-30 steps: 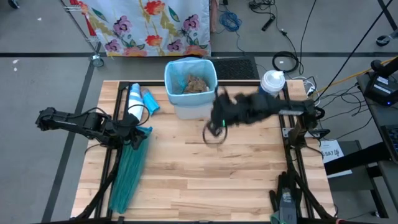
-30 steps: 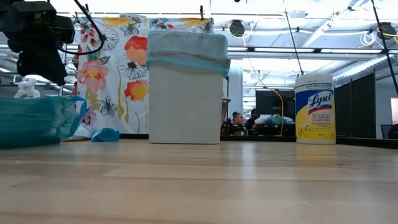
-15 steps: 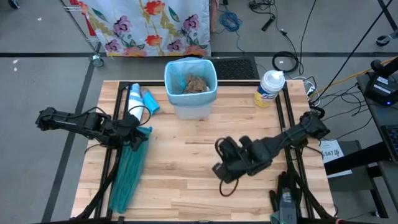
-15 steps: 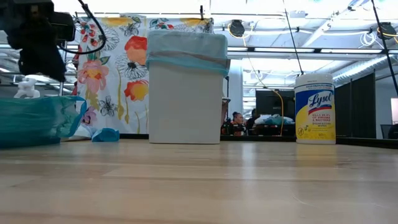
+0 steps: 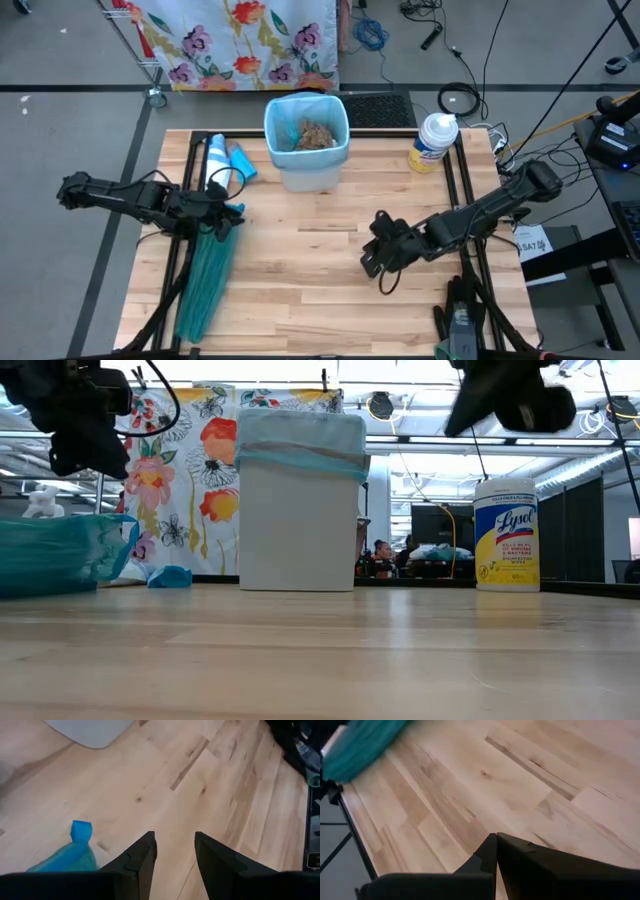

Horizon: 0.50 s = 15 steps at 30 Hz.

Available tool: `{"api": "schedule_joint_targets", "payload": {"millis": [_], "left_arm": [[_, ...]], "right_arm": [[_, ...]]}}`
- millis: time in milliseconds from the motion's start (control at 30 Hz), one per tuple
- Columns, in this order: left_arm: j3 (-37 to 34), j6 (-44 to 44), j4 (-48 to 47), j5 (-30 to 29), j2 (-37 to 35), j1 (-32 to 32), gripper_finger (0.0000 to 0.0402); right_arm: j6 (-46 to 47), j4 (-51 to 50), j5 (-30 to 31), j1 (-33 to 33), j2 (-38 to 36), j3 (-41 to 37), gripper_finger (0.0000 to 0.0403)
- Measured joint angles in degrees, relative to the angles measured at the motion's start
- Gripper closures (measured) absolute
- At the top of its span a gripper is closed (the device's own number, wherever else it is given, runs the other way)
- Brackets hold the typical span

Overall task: Place trash/remove bag and relplace
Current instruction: Adjust the white trash bin on the table

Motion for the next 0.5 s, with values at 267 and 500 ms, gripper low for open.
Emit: {"api": "schedule_joint_targets", "payload": {"millis": [267,500], "left_arm": [[0.0,-1.51,5.4,-4.24,0.84,0.0,0.0264],[0.0,-1.62,7.34,-9.27,2.96,0.07,0.0355]], "right_arm": [[-6.99,8.22,-4.11,-4.86,-7.92,-12.66,0.0403],[-15.33,8.19,-12.03,-11.39,-11.65,-17.79,0.0403]]}}
